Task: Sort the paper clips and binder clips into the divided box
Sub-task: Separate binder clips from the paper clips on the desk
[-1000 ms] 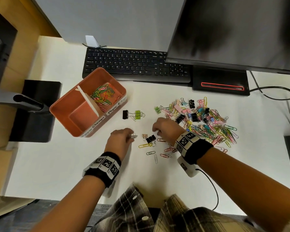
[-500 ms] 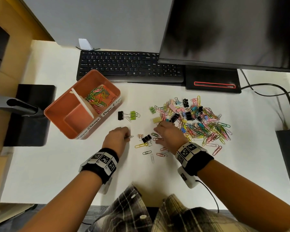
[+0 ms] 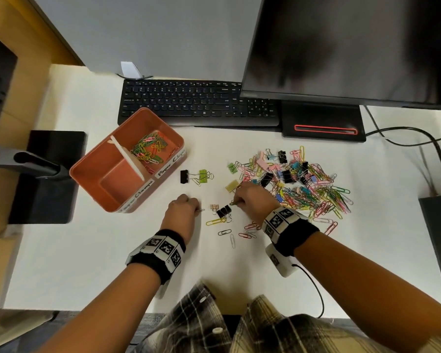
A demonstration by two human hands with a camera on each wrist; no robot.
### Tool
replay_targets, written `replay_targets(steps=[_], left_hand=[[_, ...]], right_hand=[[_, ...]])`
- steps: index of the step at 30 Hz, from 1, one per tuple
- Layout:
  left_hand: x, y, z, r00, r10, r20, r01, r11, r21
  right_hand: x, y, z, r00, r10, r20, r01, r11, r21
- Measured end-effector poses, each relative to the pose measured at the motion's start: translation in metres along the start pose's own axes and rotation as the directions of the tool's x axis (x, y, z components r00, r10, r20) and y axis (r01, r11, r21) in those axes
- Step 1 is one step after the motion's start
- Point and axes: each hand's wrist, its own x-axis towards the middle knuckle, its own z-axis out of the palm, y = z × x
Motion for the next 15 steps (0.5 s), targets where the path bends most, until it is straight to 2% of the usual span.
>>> replay_targets(steps=[5, 7, 9, 11, 15], left_hand=[[-0.004, 0.002, -0.001, 0.999, -0.008, 0.039, 0.008, 1.000, -0.009], [-0.012, 0.005, -0.012, 1.000, -0.001, 0.030, 0.003, 0.997, -0.073], [-0.019, 0.010, -0.035, 0.999, 0.007, -0.041, -0.014, 0.984, -0.178], [-0.023, 0.011, -0.067, 0.985, 0.005, -0.171, -0.046, 0.972, -0.233], [-0.014, -0.004, -0.137, 0.934, -0.110, -0.339, 0.014, 0.962, -0.274]], right_hand=[[-0.003, 0.001, -0.003, 0.999, -0.028, 0.043, 0.027, 0.999, 0.022], [-0.007, 0.001, -0.006, 0.998, -0.058, -0.004, 0.059, 0.996, 0.060], [-0.012, -0.004, -0.015, 0.992, -0.100, -0.082, 0.108, 0.990, 0.094], [-0.011, -0.017, -0.031, 0.975, -0.149, -0.166, 0.171, 0.977, 0.130], [0.016, -0.077, -0.069, 0.911, -0.250, -0.328, 0.317, 0.933, 0.171]])
